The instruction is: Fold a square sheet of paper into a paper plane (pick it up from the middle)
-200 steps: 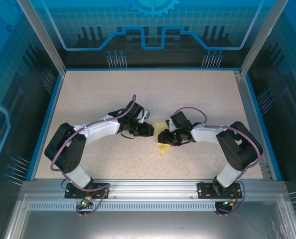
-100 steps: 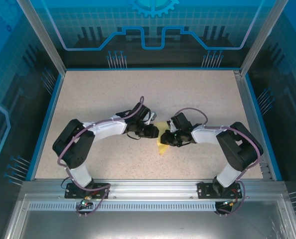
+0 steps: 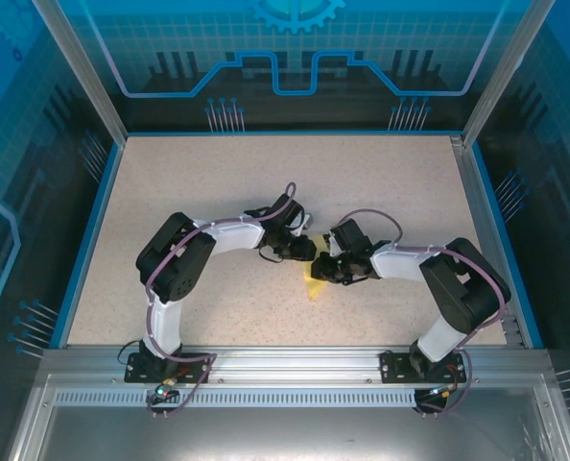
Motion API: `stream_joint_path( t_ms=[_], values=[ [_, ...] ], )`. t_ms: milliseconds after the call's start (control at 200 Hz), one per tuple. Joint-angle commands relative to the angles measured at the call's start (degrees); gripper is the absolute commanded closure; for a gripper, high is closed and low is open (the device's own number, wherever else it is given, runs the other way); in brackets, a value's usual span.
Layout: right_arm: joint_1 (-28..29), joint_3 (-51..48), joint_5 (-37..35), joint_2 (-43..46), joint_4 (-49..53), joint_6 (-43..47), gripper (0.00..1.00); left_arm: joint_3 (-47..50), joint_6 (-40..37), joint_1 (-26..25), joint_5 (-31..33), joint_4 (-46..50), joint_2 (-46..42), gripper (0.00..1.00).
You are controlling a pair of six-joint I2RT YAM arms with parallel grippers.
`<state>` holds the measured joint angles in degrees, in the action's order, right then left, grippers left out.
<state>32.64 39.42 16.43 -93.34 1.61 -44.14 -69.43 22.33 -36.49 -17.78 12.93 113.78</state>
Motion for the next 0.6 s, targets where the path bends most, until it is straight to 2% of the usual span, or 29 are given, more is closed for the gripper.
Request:
stream_joint_path(
  t_ms=[0,595],
  values=[
    [0.14,-1.89,-3.23,0.43,5.56,-0.59,0.83,-1.59,-2.35,-0.06,1.08,1.78,1.66,0.68],
    [0.22,-1.83,-6.97,2.51,7.08,-1.00,0.83,-0.82,-3.82,-0.03,1.59,3.42,2.72,0.69]
  ],
)
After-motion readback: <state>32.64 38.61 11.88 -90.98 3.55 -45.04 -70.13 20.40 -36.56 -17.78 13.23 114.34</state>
